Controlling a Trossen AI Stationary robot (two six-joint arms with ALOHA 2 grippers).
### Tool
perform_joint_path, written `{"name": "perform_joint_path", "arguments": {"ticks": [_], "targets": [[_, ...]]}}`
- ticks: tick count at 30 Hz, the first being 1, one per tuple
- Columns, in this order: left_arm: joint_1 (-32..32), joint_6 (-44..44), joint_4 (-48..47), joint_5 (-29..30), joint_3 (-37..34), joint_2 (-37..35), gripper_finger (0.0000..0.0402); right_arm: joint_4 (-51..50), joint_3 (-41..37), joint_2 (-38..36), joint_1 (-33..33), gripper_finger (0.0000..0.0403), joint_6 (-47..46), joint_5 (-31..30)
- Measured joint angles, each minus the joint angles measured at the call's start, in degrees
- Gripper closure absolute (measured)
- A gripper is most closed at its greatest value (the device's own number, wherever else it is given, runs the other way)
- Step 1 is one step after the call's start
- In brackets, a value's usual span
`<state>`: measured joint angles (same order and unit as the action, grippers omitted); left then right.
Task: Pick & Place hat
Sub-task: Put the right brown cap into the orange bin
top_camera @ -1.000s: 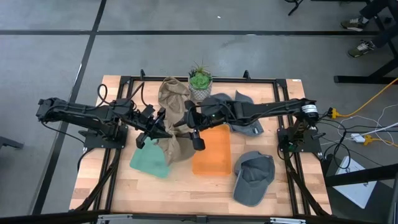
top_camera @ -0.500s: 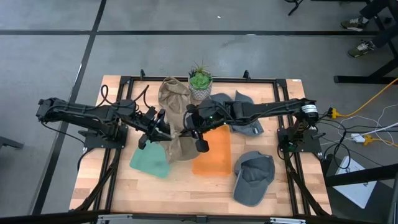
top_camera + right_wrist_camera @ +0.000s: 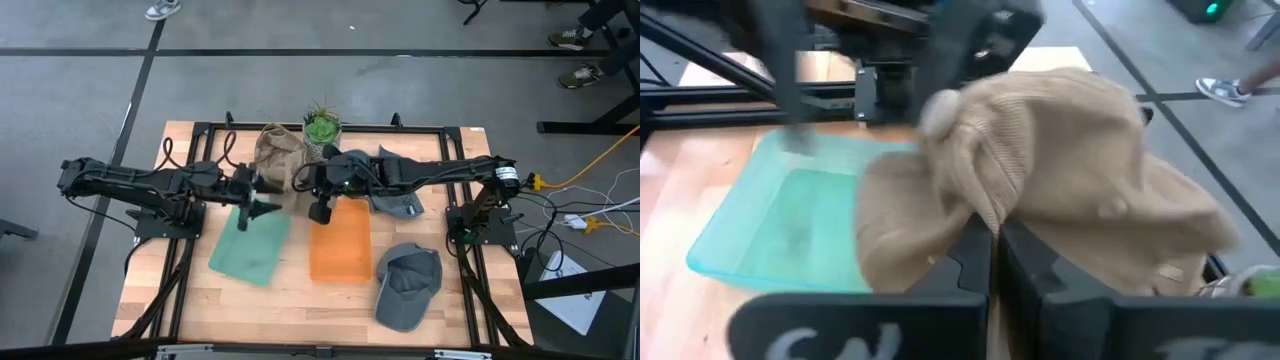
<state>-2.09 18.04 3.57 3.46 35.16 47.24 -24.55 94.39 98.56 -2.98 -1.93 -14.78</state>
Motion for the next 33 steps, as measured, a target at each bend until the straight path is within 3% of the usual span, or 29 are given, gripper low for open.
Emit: {"name": "perform_joint_path", "arguments": {"ticks": [5, 7, 14, 21, 25, 33], "targets": [[0.0, -5.49, -2.77, 12.78, 0.0, 0.0, 0.018, -0.29, 0.0, 0.0, -0.02, 0.0388, -1.32, -0.18], [0.01, -7.14, -2.84, 14.78, 0.0, 0.0, 0.0181, -0.32, 0.0, 0.0, -0.02, 0.0387, -1.93, -0.18], [-0.04, -8.33, -2.99, 14.33, 0.0, -0.02, 0.018, -0.49, 0.0, 0.0, 0.57, 0.0391, -1.55, -0.18], [-0.04, -6.9, -2.38, 8.02, 0.0, 0.0, 0.0198, 2.77, 0.0, 0.0, 0.59, 0.039, -0.74, -0.2], [-0.05, -7.18, -1.41, 7.35, 0.0, 0.0, 0.0241, 3.59, 0.0, -0.02, 0.59, 0.0389, -0.68, -0.1], [-0.04, -8.75, -1.24, 4.36, 0.0, 0.0, 0.0389, 1.3, 0.0, -0.04, 0.57, 0.0351, -0.68, 0.11]]}}
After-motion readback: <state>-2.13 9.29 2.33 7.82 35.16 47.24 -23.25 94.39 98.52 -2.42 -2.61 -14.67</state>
